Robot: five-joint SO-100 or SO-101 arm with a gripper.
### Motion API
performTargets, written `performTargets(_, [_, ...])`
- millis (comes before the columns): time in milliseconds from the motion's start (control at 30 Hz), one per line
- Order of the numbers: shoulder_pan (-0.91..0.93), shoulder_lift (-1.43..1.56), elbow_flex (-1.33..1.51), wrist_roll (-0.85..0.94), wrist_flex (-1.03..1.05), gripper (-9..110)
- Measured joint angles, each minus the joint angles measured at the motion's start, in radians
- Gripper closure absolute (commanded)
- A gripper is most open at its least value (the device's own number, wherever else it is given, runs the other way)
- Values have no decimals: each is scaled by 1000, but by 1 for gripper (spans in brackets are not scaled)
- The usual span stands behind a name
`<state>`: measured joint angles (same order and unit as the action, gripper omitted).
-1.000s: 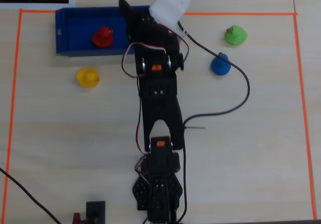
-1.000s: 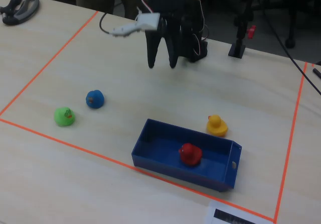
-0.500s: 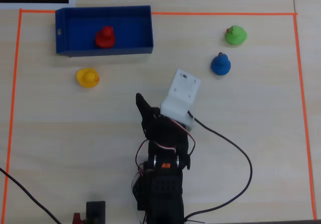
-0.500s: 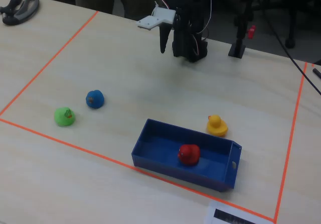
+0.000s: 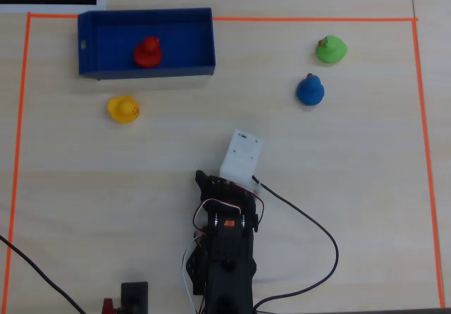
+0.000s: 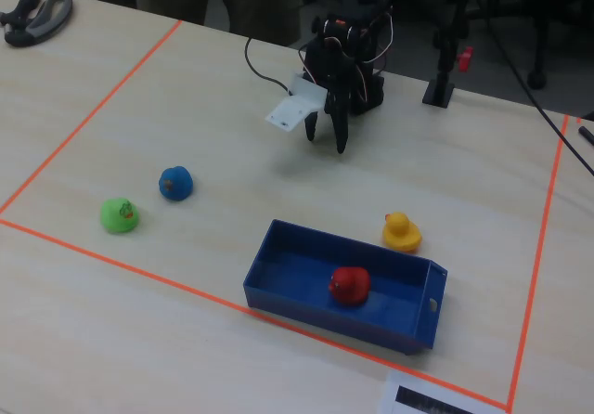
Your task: Grasp red duck and put it into box.
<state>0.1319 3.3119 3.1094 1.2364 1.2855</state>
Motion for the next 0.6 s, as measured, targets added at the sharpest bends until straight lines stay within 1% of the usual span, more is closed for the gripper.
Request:
performTargets(67, [6, 0, 0, 0, 0, 90])
performTargets(133, [14, 0, 0, 0, 0, 95])
performTargets(600, [12, 0, 0, 0, 0, 95])
